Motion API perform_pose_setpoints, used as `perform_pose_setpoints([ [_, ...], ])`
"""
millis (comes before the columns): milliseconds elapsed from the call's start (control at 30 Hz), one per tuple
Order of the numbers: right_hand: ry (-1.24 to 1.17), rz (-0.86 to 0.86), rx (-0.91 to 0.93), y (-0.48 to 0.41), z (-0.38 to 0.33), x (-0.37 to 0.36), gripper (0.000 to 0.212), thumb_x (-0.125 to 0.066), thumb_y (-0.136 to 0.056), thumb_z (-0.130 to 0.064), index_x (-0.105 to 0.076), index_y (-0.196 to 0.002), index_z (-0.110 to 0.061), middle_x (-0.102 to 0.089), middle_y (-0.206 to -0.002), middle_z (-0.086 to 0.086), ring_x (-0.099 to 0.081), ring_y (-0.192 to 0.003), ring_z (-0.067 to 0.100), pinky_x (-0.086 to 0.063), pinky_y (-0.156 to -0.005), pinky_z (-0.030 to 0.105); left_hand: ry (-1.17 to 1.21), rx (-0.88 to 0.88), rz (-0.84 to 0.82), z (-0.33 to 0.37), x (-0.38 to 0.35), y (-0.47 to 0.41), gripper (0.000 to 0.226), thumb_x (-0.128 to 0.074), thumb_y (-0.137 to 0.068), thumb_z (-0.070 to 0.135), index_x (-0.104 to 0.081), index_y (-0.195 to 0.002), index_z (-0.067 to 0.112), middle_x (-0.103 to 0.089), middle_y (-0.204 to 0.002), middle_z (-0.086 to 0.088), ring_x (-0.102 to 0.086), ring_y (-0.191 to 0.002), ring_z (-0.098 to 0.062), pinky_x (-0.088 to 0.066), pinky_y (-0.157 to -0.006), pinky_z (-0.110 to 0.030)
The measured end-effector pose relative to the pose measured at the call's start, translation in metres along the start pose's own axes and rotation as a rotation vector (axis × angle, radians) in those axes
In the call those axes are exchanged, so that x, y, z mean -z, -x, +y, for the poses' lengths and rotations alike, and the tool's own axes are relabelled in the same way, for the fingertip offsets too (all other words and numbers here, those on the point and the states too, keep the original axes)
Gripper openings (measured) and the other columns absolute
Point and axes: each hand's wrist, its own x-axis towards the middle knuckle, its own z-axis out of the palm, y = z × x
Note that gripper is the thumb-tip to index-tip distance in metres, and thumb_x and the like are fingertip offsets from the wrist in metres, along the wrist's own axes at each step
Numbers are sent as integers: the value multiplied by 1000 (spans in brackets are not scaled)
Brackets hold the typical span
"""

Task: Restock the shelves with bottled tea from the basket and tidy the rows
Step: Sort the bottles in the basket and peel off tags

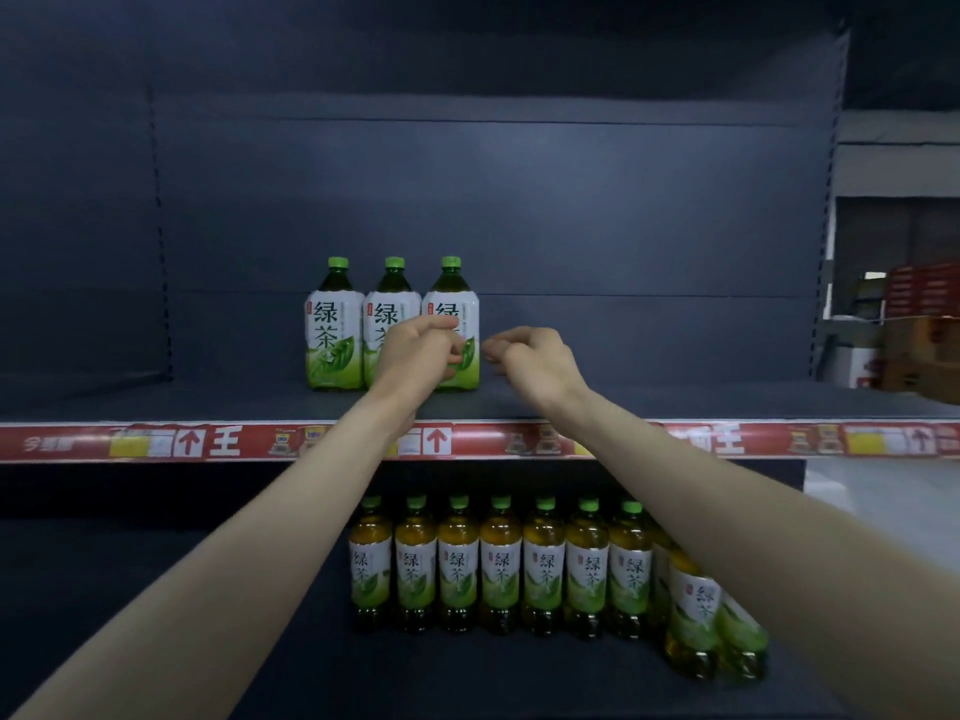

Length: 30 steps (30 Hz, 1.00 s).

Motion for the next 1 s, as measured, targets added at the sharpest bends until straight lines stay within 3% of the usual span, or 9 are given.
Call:
perform_pose_setpoints([
  [100, -57, 20, 24, 27, 3, 14, 12, -64, -90, -33, -74, -90, -27, -77, -107, 0, -70, -108, 21, -54, -104, 45, 57, -4, -16, 4, -8, 28, 27, -60, -94, 3, -73, -112, 18, -77, -114, -11, -74, -103, -24, -61, -93, -37],
  [233, -121, 19, 17, 67, 15, 31, 19, -64, -93, -30, -78, -104, -21, -78, -102, -4, -73, -102, 19, -58, -98, 43, 64, -5, -69, 5, -12, 77, 28, -63, -98, 10, -72, -123, 18, -79, -111, -4, -75, -104, -20, -60, -90, -33],
  [467, -225, -73, -30, 159, 66, 43, 22, -68, -92, -29, -77, -110, -20, -79, -99, -2, -73, -98, 13, -58, -97, 38, 56, 77, -120, -42, -23, 174, 24, -59, -100, 4, -75, -113, 17, -81, -102, -6, -76, -99, -26, -61, -90, -37],
  [567, -272, -174, -102, 211, 108, 37, 19, -64, -100, -18, -75, -115, -15, -78, -104, 1, -73, -101, 13, -58, -93, 31, -16, 101, -219, -83, -32, 221, 25, -59, -102, 6, -75, -116, 19, -80, -105, -1, -76, -101, -17, -60, -88, -32],
  [667, -244, -231, -205, 259, 151, 28, 18, -62, -103, -21, -74, -116, -17, -79, -104, -4, -73, -100, 7, -59, -94, 33, -46, 254, -233, -122, -33, 263, 24, -59, -103, 5, -75, -112, 20, -79, -107, -2, -76, -99, -16, -62, -82, -26],
  [833, -147, -287, -350, 341, 221, 8, 15, -66, -100, -23, -76, -110, -21, -78, -103, -4, -72, -101, 13, -57, -97, 43, -104, 544, -172, -190, -23, 334, 19, -64, -100, 8, -77, -99, 22, -80, -102, -6, -75, -96, -25, -59, -88, -35],
  [933, -127, -378, -427, 393, 257, -7, 13, -69, -98, -24, -77, -108, -26, -77, -104, -13, -70, -104, 3, -54, -99, 31, -183, 680, -228, -229, -10, 378, 20, -63, -101, 13, -76, -114, 19, -79, -108, -3, -75, -99, -22, -58, -91, -34],
  [1000, -91, -428, -473, 421, 280, -16, 15, -72, -95, -23, -79, -108, -28, -77, -104, -17, -68, -107, -2, -51, -102, 26, -226, 772, -224, -255, 2, 399, 20, -64, -100, 13, -77, -114, 20, -79, -107, -2, -75, -100, -22, -58, -89, -33],
])
